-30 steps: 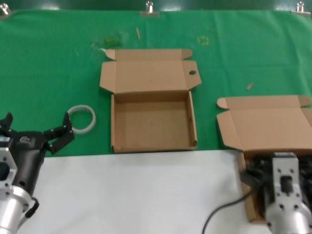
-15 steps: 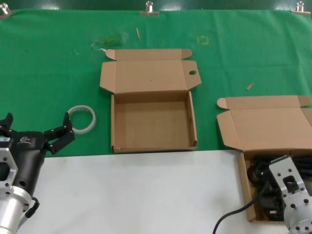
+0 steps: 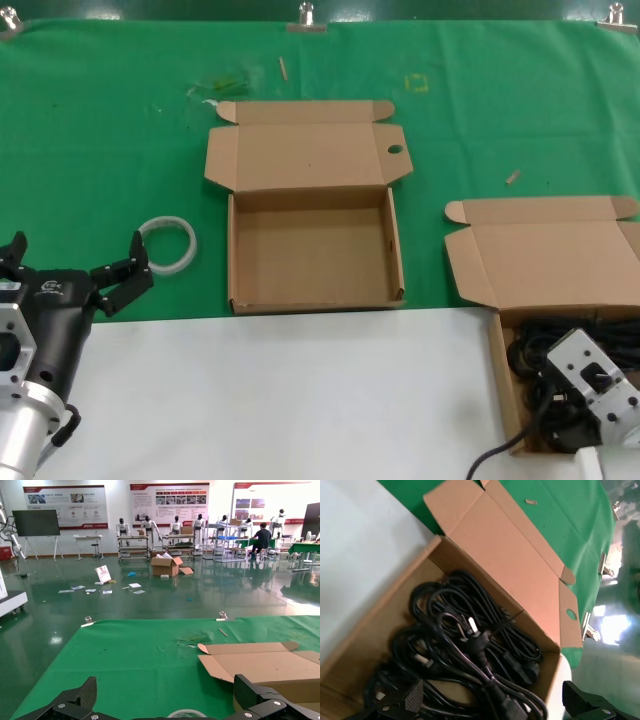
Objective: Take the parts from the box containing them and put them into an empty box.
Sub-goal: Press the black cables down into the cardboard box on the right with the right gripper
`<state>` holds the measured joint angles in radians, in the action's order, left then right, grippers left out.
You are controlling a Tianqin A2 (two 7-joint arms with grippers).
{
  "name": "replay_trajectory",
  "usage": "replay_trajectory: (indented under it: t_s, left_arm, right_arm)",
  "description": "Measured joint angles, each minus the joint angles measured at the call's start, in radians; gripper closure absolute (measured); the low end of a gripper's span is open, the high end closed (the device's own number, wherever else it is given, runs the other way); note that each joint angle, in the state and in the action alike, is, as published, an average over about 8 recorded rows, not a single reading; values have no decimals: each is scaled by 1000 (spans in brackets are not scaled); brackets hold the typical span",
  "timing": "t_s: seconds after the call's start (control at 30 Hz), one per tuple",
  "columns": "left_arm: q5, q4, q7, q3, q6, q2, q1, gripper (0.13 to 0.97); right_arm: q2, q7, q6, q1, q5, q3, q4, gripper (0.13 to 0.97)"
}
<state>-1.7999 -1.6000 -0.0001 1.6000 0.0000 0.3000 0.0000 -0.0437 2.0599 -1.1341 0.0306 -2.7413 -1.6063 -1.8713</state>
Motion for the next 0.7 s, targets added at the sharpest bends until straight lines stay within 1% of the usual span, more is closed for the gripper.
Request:
replay_trajectory:
  t_s: [0.3, 0.7]
  left_arm:
    - [0, 0, 0, 0, 0, 0, 0, 132]
    - [0, 0, 0, 0, 0, 0, 0, 132]
  right_arm:
    - [0, 138, 3, 28, -10, 73, 21, 129]
    - [0, 262, 44, 68, -12, 142, 83, 134]
